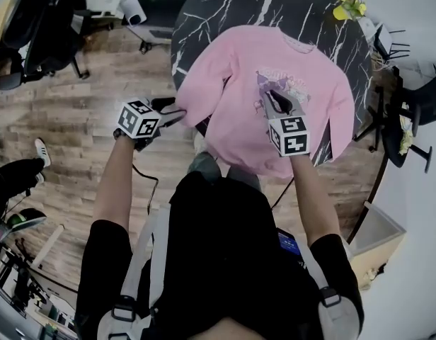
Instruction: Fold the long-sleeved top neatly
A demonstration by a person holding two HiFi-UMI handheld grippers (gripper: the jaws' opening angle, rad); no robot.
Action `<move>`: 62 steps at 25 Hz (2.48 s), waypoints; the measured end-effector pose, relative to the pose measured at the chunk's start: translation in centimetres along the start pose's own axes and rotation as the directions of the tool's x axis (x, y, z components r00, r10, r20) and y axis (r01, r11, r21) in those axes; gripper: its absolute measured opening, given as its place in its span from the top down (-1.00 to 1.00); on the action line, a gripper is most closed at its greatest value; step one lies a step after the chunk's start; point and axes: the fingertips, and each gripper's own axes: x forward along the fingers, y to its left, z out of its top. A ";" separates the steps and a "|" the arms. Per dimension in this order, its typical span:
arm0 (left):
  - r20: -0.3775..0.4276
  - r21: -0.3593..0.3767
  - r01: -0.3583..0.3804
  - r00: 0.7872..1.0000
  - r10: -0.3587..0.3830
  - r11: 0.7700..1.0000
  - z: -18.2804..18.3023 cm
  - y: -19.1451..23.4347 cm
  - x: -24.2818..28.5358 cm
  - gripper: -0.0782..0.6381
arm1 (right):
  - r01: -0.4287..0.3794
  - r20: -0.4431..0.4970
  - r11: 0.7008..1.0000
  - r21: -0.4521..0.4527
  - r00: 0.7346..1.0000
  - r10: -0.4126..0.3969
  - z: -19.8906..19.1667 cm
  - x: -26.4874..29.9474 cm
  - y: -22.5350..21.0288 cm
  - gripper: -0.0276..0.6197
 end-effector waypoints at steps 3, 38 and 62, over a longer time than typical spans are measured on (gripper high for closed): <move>-0.021 0.012 0.055 0.998 -0.054 0.998 0.1 -1.3 0.2 0.39 | 0.001 -0.005 1.000 0.012 1.000 -0.001 -0.2 -0.1 0.3 0.72; -0.110 0.348 -0.379 0.892 0.439 0.857 14.7 -16.1 1.5 0.72 | -0.136 0.053 0.988 0.072 0.990 0.132 -1.2 -3.2 -3.2 0.72; -0.111 0.273 -0.409 0.886 0.451 0.871 16.7 -24.1 19.9 0.30 | -0.109 0.076 0.977 0.185 0.992 0.097 -11.9 -14.2 -14.4 0.72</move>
